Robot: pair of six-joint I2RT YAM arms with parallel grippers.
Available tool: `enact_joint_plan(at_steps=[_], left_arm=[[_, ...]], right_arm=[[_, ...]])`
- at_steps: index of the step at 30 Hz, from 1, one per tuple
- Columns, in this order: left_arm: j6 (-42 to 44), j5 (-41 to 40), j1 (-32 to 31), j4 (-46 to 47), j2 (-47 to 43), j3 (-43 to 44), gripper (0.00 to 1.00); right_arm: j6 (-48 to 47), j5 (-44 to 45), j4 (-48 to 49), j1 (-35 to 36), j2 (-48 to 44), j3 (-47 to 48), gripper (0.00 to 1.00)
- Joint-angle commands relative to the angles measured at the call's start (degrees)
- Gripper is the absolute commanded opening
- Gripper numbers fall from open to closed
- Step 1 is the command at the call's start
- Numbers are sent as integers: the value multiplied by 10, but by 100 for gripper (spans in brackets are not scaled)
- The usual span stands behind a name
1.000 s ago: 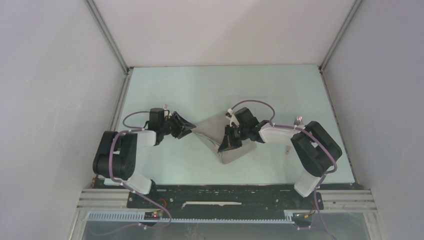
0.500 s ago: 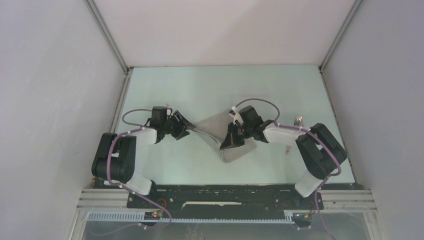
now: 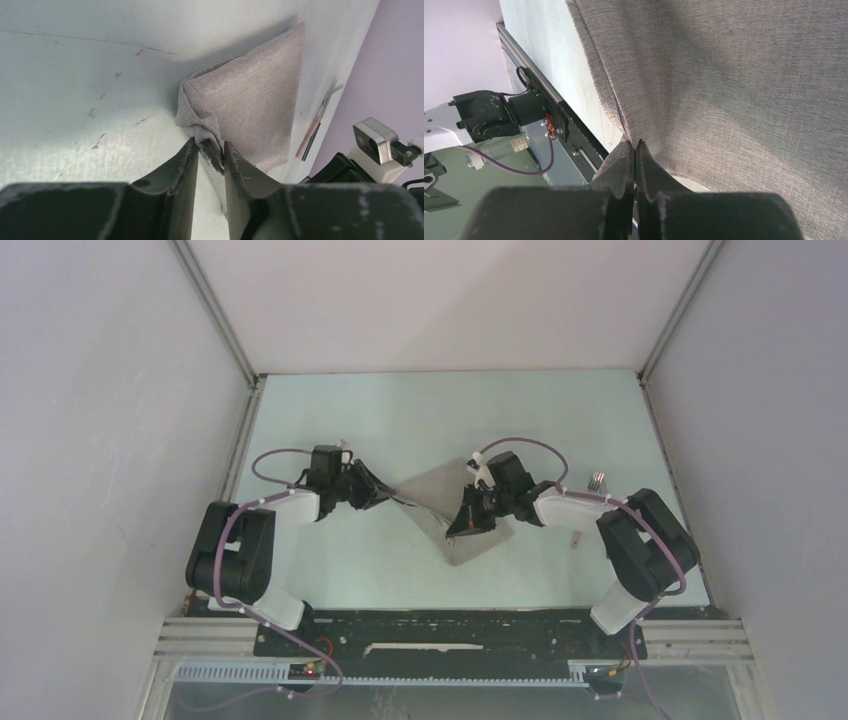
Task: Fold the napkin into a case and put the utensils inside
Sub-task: Fold the lower triangle-folded napkin at the center of the board.
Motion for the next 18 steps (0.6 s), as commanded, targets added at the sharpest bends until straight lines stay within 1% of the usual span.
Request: enact_joint_plan(at_steps=[1, 3, 7, 13, 16, 18], left_arm=[[7, -8, -16, -6, -8, 32, 26], [10, -18, -24, -23, -13, 44, 24], [16, -31, -36, -46, -14, 67, 23], [14, -27, -44, -51, 9, 88, 15], [15, -30, -50, -53, 16, 104, 15], [18, -31, -56, -71, 25, 119, 15]], right_arm=[[-6, -10, 13, -17, -32, -13, 0], [-9, -11, 11, -25, -34, -19, 0], [-13, -17, 11, -40, -40, -29, 0], [-15, -18, 9, -42, -43, -32, 0], [-13, -16, 15, -44, -44, -39, 0], [-12, -17, 15, -46, -42, -45, 0]])
